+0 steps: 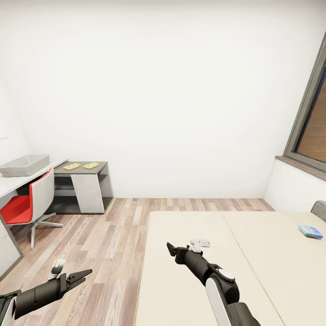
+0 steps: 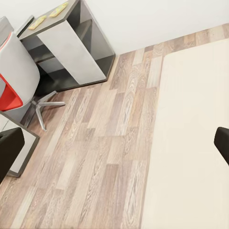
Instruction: Put all the toys in the child's room - the three board games (two on the bed and one on the table), the two jigsaw puzzles on the table, and the tennis ball on the table - inside the toy box on the table in the child's room.
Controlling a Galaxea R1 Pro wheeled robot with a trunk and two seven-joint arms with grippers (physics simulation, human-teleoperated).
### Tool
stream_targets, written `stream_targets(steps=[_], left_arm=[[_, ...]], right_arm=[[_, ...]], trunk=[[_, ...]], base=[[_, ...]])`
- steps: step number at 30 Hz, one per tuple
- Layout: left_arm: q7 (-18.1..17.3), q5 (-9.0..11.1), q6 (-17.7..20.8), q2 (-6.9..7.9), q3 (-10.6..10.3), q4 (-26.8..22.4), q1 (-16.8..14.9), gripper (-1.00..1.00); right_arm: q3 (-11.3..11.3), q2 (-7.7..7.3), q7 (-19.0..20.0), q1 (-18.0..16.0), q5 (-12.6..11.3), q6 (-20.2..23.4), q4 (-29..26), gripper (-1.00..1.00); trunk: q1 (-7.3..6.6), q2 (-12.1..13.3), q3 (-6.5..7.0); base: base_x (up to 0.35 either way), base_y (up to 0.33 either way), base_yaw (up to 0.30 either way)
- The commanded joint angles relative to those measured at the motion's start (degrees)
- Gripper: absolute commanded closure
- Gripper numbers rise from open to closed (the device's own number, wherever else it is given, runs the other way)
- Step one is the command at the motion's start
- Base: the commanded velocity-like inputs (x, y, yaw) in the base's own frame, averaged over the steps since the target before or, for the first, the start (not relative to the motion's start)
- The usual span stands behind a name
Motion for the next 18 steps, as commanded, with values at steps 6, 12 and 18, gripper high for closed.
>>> stream_targets(steps=[6, 12, 18], left_arm=[[-0.2, 0.01, 0.58, 0.0, 0.05, 0.01, -0.02, -1.0], [-0.2, 0.01, 0.27, 0.0, 0.05, 0.01, -0.02, -1.0], [-0.2, 0.01, -0.63, 0.0, 0.05, 0.01, -0.02, -1.0]], right_arm=[[-0.06, 0.02, 0.13, -0.01, -0.09, 0.32, -0.04, -1.0], [-0.06, 0.02, 0.13, -0.01, -0.09, 0.36, -0.04, -1.0], [0.0, 0.02, 0.13, -0.01, -0.09, 0.3, -0.04, -1.0]], trunk=[[0.02, -0.04, 0.0], [0.02, -0.04, 0.21], [0.02, -0.04, 0.3]], base=[[0.0, 0.0, -0.014], [0.0, 0.0, -0.101], [0.0, 0.0, -0.045]])
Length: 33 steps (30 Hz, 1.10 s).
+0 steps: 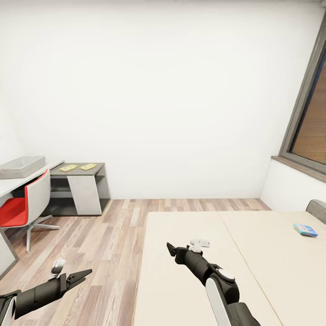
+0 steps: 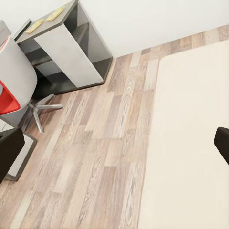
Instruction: Put all the toys in the child's room - the three board games (two on the bed and one on the table), the two jigsaw puzzles on the table, and the tennis ball on the table - inside the toy box on the table in the child's room.
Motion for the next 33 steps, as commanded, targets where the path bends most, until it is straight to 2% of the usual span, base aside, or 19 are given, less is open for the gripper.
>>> stream_targets(steps=[1, 18, 33], left_arm=[[-0.2, 0.01, 0.56, 0.0, 0.05, 0.01, -0.02, -1.0], [-0.2, 0.01, 0.4, 0.0, 0.05, 0.01, -0.02, -1.0], [-0.2, 0.01, 0.4, 0.0, 0.06, 0.01, -0.02, -1.0]], right_arm=[[-0.06, 0.02, 0.12, -0.01, -0.09, 0.28, -0.04, -1.0], [-0.04, 0.02, 0.12, -0.01, -0.01, 0.27, -0.04, -1.0], [-0.04, 0.02, 0.12, -0.01, 0.0, 0.29, -0.04, -1.0]], trunk=[[0.02, -0.04, -0.02], [0.02, -0.04, 0.0], [0.02, -0.04, 0.0]], base=[[0.0, 0.0, -0.015], [0.0, -0.002, -0.003], [0.0, -0.057, 0.0]])
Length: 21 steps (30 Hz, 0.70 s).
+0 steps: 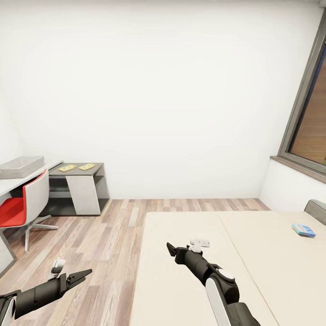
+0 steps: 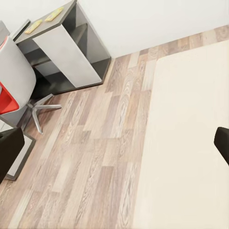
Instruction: Put all the toys in the child's room - the three board games (two on the bed and one on the table), the two jigsaw puzzles on the table, and the tennis ball on the table - inside the toy box on the table in the child's room.
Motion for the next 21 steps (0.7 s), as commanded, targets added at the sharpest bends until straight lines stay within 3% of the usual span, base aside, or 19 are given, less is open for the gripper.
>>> stream_targets(steps=[1, 21], left_arm=[[-0.2, 0.01, 0.6, 0.0, 0.05, 0.01, -0.02, -1.0], [-0.2, 0.01, 0.6, 0.0, 0.04, 0.01, -0.02, -1.0]], right_arm=[[-0.06, 0.02, 0.12, -0.01, -0.09, 0.29, -0.04, -1.0], [-0.06, 0.02, 0.12, -0.01, -0.02, 0.28, -0.04, -1.0]], trunk=[[0.02, -0.04, -0.03], [0.02, -0.04, -0.03]], base=[[0.0, -0.024, 0.0], [0.0, -0.122, 0.0]])
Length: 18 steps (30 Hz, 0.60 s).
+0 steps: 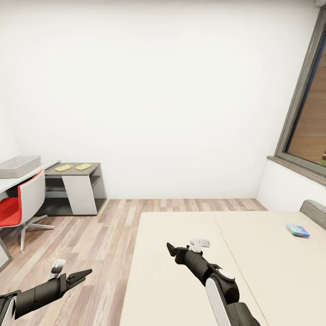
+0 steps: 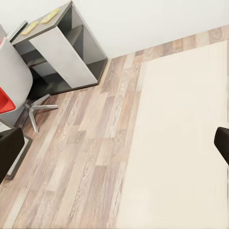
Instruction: Put all the toys in the child's room - the three board games (two on the bed and one on the table), the two jigsaw puzzles on the table, and the tennis ball on the table - inside the toy box on the table in the child's room.
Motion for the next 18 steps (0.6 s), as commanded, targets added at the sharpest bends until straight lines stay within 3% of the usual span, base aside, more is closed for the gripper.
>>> stream_targets(steps=[1, 18], left_arm=[[-0.19, 0.01, 0.6, 0.0, 0.05, 0.0, -0.02, -1.0], [-0.19, 0.01, 0.6, 0.0, 0.05, 0.0, -0.02, -1.0]], right_arm=[[-0.06, 0.03, 0.12, -0.01, -0.09, 0.28, -0.04, -1.0], [-0.06, 0.03, 0.12, -0.01, 0.01, 0.26, -0.04, -1.0]], trunk=[[0.03, -0.05, -0.03], [0.03, -0.05, -0.03]], base=[[0.0, -0.151, 0.0], [0.0, -0.152, 0.0]])
